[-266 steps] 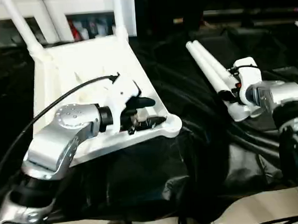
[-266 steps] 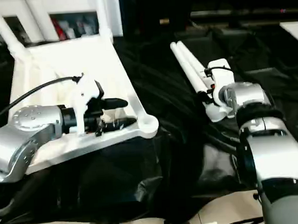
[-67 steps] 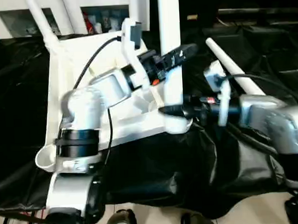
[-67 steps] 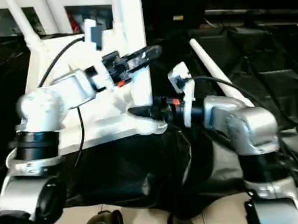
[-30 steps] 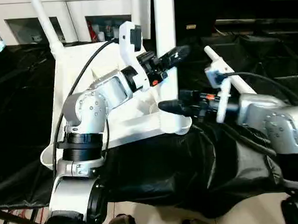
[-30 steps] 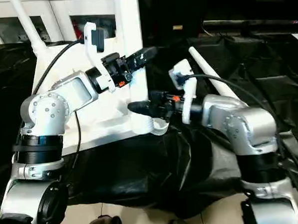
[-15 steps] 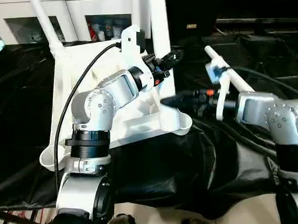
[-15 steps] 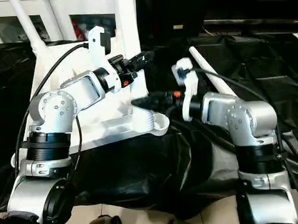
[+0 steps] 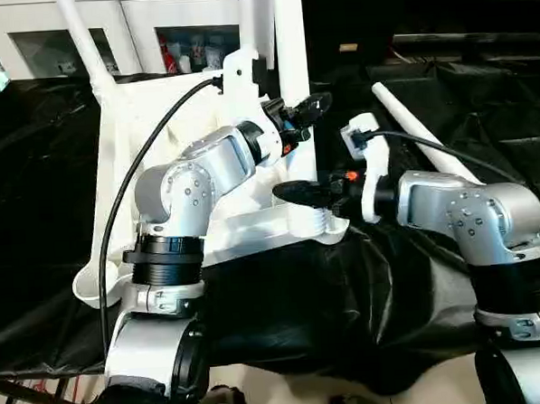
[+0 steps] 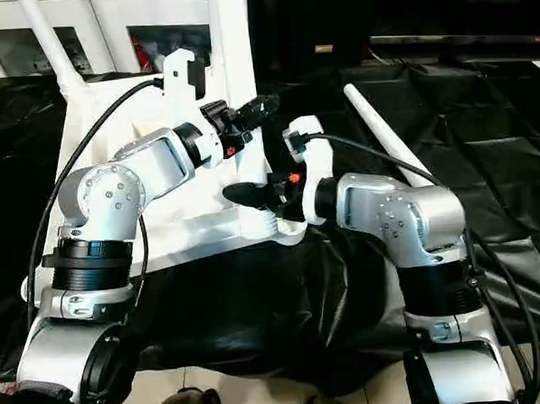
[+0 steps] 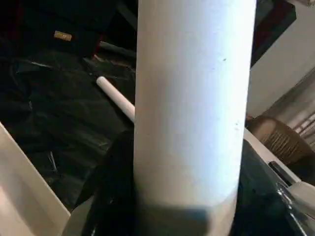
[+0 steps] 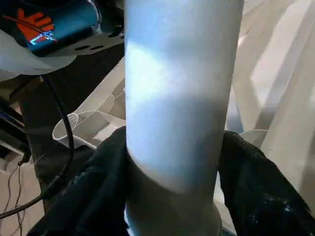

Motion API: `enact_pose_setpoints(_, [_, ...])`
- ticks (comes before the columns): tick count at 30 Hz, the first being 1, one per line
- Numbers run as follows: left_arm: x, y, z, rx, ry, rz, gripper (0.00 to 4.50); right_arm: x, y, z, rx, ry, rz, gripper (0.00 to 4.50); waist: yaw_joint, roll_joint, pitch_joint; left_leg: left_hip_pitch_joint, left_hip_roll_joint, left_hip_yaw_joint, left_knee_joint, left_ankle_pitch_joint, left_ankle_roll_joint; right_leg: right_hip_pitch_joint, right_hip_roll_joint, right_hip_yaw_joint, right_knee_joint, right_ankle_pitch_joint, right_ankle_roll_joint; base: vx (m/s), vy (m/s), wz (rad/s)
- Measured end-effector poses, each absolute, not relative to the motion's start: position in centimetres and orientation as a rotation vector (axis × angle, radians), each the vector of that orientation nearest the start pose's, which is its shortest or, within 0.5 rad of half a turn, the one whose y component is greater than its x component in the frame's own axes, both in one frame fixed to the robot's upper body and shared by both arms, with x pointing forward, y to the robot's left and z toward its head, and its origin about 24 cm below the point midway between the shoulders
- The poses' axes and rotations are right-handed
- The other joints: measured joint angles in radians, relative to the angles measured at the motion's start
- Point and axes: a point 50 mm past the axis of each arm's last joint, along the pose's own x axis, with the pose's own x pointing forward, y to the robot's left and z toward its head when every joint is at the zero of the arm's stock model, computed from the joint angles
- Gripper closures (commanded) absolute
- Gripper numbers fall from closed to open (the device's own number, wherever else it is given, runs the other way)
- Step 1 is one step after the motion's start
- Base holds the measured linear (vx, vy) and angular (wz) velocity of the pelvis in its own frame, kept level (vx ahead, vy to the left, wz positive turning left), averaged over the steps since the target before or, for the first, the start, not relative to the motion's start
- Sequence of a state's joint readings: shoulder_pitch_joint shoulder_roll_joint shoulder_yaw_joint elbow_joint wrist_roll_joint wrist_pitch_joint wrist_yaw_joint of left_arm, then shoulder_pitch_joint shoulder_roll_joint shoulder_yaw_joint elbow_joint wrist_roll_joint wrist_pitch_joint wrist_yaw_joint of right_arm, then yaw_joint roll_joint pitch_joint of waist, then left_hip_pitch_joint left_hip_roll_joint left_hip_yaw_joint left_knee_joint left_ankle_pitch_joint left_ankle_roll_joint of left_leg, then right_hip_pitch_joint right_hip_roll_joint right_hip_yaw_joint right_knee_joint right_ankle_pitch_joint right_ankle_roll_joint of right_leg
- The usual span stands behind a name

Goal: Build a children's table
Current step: Pick table leg

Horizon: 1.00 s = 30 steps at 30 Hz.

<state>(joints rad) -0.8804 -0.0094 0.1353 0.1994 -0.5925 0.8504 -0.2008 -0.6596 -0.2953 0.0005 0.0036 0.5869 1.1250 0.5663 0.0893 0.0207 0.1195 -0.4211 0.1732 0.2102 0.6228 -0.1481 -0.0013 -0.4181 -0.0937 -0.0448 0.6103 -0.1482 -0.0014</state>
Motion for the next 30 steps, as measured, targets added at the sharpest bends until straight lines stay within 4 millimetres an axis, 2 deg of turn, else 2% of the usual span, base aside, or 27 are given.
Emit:
enact_pose_setpoints(5, [35.4, 5.4, 20.0, -0.459, 0.183, -0.729, 2.62, 31.5, -10.8, 14.9, 0.242, 0.476, 0.936, 2.48, 0.0, 0.0, 0.0, 0.0, 0.0, 0.0, 0.0, 0.0, 0.0, 0.0, 0.0, 0.0, 0.0, 0.001, 0.003, 0.0, 0.0, 0.0])
enact_pose_setpoints(8, [35.4, 5.5, 20.1, -0.455, 0.18, -0.736, 2.62, 31.5, -10.8, 14.9, 0.243, 0.474, 0.939, 2.54, 0.0, 0.0, 0.0, 0.0, 0.0, 0.0, 0.0, 0.0, 0.0, 0.0, 0.0, 0.0, 0.0, 0.001, 0.003, 0.0, 0.0, 0.0])
enact_pose_setpoints(9, [35.4, 5.5, 20.1, -0.455, 0.179, -0.74, 2.06, 31.5, -10.8, 14.9, 0.244, 0.472, 0.942, 2.56, 0.0, 0.0, 0.0, 0.0, 0.0, 0.0, 0.0, 0.0, 0.0, 0.0, 0.0, 0.0, 0.0, 0.001, 0.003, 0.0, 0.0, 0.0])
enact_pose_setpoints(10, [35.3, 5.5, 20.1, -0.454, 0.178, -0.745, 1.92, 31.5, -10.8, 14.9, 0.245, 0.471, 0.945, 2.57, 0.0, 0.0, 0.0, 0.0, 0.0, 0.0, 0.0, 0.0, 0.0, 0.0, 0.0, 0.0, 0.0, 0.001, 0.003, 0.0, 0.0, 0.0])
enact_pose_setpoints(13, [35.3, 5.8, 20.3, -0.444, 0.171, -0.764, 1.86, 31.3, -11.4, 15.1, 0.257, 0.466, 0.986, 2.58, 0.001, 0.0, 0.0, 0.0, 0.0, 0.0, 0.0, 0.0, 0.0, 0.0, 0.0, 0.0, 0.0, 0.0, 0.004, 0.0, 0.0, 0.0])
enact_pose_setpoints(16, [35.2, 5.7, 20.9, -0.461, 0.177, -0.818, 1.59, 30.8, -12.5, 15.3, 0.3, 0.439, 1.047, 2.59, 0.004, 0.0, 0.0, 0.0, 0.0, 0.0, 0.0, 0.0, 0.0, 0.0, 0.0, 0.0, 0.0, 0.0, 0.005, 0.0, 0.0, 0.0])
enact_pose_setpoints(27, [34.5, 6.0, 21.8, -0.679, 0.186, -1.055, 1.59, 29.7, -14.6, 16.8, 0.39, 0.383, 1.231, 2.59, 0.001, -0.002, -0.001, 0.0, 0.0, 0.0, 0.0, 0.0, 0.0, 0.0, 0.0, 0.0, 0.001, 0.0, 0.004, 0.0, 0.0, 0.0])
enact_pose_setpoints(28, [34.4, 6.0, 21.8, -0.689, 0.185, -1.063, 1.87, 29.7, -14.6, 16.9, 0.392, 0.382, 1.236, 2.59, 0.001, -0.002, -0.001, 0.0, 0.0, 0.0, 0.0, 0.0, 0.0, 0.0, 0.0, 0.0, 0.001, 0.0, 0.004, 0.0, 0.0, 0.0])
enact_pose_setpoints(30, [34.4, 6.0, 21.9, -0.695, 0.184, -1.071, 1.87, 29.6, -14.6, 16.9, 0.394, 0.382, 1.239, 2.59, 0.001, -0.002, -0.001, 0.0, 0.0, 0.0, 0.0, 0.0, 0.0, 0.0, 0.0, 0.0, 0.0, 0.0, 0.004, 0.0, 0.0, 0.0])
